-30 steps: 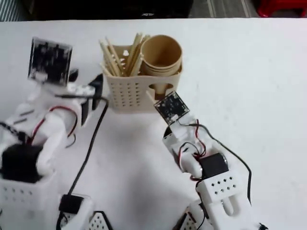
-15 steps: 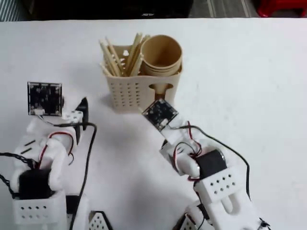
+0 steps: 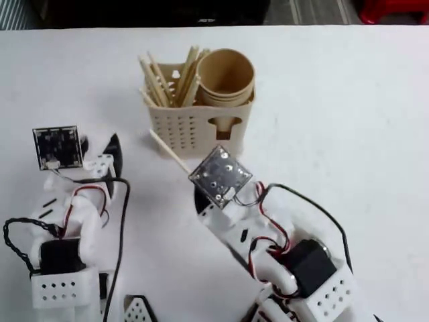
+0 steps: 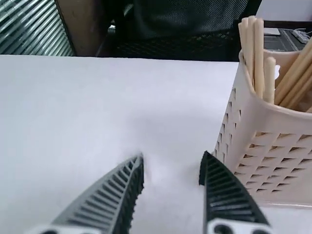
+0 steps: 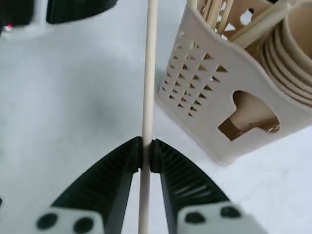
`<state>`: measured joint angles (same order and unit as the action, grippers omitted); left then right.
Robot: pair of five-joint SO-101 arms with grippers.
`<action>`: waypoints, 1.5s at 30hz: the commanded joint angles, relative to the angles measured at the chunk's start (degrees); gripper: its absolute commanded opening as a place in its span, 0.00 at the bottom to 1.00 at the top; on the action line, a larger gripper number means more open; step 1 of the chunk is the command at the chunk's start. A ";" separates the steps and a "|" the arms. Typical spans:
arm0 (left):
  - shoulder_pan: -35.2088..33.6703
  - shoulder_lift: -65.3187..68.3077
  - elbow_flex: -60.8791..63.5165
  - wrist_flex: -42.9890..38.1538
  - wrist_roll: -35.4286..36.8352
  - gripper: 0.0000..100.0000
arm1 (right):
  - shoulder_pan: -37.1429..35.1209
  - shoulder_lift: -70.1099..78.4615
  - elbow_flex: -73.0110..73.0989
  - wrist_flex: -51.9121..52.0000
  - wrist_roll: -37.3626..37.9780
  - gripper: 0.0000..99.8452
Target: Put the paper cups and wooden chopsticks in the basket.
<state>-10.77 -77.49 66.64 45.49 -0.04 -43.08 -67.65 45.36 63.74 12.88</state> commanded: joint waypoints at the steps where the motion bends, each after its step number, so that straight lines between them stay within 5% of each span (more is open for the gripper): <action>1: 0.75 -1.19 -1.14 -3.08 0.44 0.20 | -2.07 -0.40 -1.67 -5.41 -3.08 0.02; 18: 19.56 -1.19 -10.99 3.60 -4.92 0.20 | -6.37 -0.31 8.00 -20.26 -3.34 0.02; 22: 17.71 -1.19 -10.73 3.60 -4.66 0.20 | -5.67 -0.31 8.00 -20.26 -3.34 0.02; 27: 7.52 -1.19 -8.18 3.25 1.67 0.20 | -0.04 -0.40 5.89 -24.57 -3.34 0.02; 36: 0.84 -1.19 1.76 -2.37 7.30 0.20 | 3.12 2.42 4.13 -53.23 -2.55 0.02; 45: 0.84 -1.19 4.04 -4.92 6.95 0.20 | 6.46 23.69 -3.69 -72.13 2.81 0.02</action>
<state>-9.54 -78.02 71.03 42.07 6.81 -39.12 -49.80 46.86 -2.99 14.81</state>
